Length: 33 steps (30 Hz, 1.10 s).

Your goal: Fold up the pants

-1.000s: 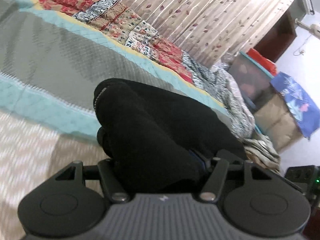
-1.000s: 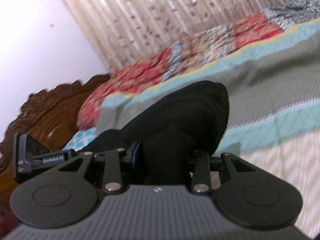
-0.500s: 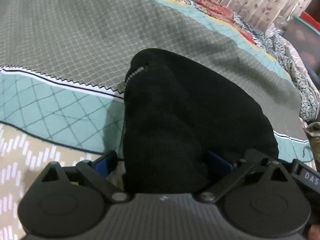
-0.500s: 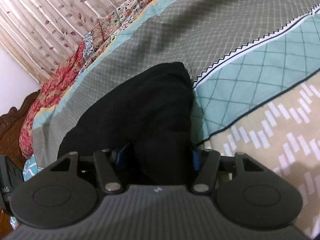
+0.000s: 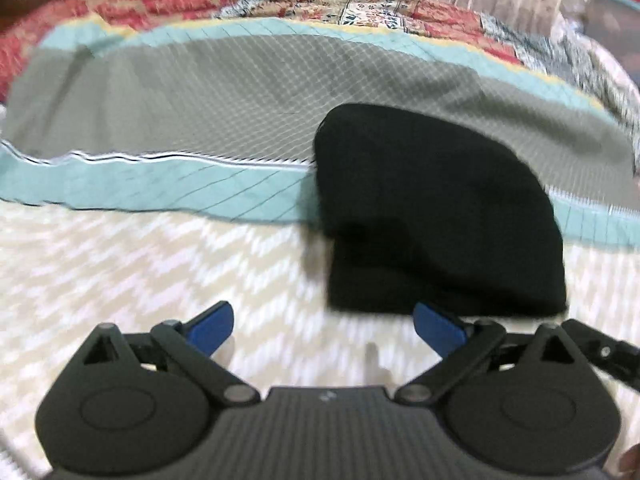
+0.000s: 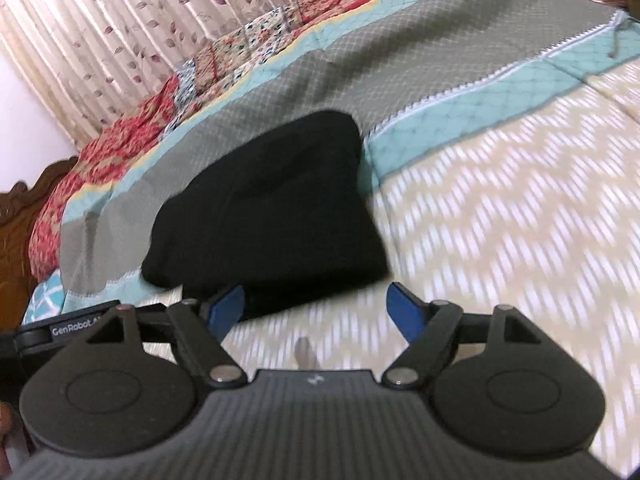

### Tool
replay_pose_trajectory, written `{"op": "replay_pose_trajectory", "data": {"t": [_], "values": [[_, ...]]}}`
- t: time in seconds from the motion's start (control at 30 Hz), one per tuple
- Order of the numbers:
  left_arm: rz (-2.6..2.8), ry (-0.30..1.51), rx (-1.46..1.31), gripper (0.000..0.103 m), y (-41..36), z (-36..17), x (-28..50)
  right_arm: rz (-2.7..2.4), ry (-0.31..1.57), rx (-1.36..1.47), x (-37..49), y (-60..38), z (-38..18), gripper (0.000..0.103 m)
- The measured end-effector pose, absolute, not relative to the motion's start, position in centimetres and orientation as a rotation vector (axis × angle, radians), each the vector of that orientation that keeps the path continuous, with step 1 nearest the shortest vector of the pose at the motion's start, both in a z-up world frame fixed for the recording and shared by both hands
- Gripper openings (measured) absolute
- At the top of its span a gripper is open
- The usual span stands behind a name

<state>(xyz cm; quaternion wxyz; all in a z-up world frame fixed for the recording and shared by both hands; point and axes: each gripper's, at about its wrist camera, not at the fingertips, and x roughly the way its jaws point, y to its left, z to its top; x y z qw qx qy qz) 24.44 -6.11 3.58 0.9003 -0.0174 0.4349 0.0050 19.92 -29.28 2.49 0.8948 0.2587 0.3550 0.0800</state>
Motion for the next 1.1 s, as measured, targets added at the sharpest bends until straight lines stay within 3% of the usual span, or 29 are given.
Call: {"op": "replay_pose_trajectory", "data": {"t": [0.43,1.1], "values": [[0.092,0.863,0.041,0.103,-4.7,7.5,11.1,0.091,0.821,0.530,9.1,-26.0,3.7,0.094],[0.083,0.823,0.057,0.103,-4.1,8.8,2.1,0.159,0.857,0.562,0.4,-24.1,6.1,0.094]]}}
